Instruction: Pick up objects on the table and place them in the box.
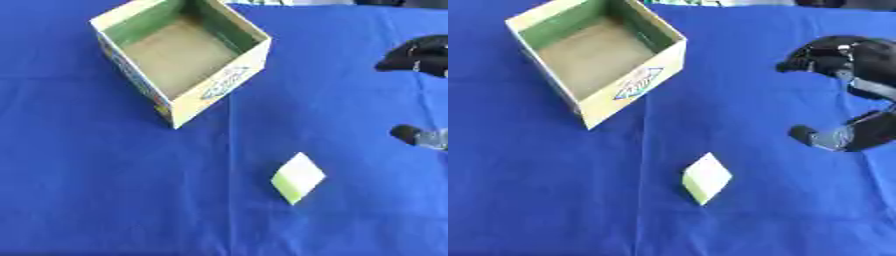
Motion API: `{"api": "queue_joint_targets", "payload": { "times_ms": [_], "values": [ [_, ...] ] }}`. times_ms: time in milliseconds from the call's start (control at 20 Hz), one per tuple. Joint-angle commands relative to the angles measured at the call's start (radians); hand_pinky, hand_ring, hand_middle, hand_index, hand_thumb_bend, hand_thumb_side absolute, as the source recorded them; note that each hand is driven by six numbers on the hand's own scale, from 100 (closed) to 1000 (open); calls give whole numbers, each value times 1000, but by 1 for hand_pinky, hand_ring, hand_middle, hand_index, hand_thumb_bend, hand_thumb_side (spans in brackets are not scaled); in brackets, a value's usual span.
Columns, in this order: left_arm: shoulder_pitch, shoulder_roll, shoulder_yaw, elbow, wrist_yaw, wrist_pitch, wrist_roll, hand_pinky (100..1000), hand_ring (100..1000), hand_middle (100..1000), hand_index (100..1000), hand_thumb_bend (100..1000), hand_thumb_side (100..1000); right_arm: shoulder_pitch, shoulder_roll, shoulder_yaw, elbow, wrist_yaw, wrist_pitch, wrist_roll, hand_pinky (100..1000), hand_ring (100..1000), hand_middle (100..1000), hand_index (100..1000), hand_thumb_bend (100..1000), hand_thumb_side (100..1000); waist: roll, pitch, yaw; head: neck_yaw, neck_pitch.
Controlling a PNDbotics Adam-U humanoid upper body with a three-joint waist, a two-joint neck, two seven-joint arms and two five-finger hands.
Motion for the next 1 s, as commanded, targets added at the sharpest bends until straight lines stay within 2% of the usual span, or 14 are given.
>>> {"api": "queue_joint_targets", "payload": {
  "times_ms": [50, 400, 500, 650, 900, 1000],
  "values": [
    [-9, 16, 7, -18, 0, -1, 4, 823, 744, 951, 747, 177, 834, -2, -22, -23, -14, 27, 37, -77, 913, 882, 801, 941, 355, 739, 4, -14, -2, 3, -7],
    [-11, 16, 7, -18, 1, -3, 5, 823, 744, 951, 747, 180, 832, 3, -16, -16, -14, 59, 50, -107, 918, 884, 802, 941, 335, 727, 5, -14, -1, 3, -11],
    [-11, 15, 6, -18, 1, -3, 4, 823, 744, 951, 747, 179, 833, 2, -17, -6, -14, 60, 33, -88, 921, 892, 808, 943, 375, 722, 5, -14, 0, 2, -10],
    [-12, 15, 5, -18, 2, -3, 2, 823, 745, 951, 747, 178, 833, -8, -28, 25, -14, 53, 8, -27, 919, 895, 810, 943, 376, 699, 4, -14, 4, -2, -10],
    [-13, 13, 0, -18, 4, -2, -5, 823, 745, 952, 747, 178, 834, -56, -43, 117, -14, 16, -7, 131, 917, 896, 806, 944, 401, 665, 2, -16, 13, -13, -9],
    [-13, 12, -1, -18, 5, -2, -7, 823, 745, 952, 748, 178, 835, -83, -41, 146, -14, 5, -7, 192, 922, 900, 813, 954, 477, 659, 1, -17, 17, -16, -9]
  ]
}}
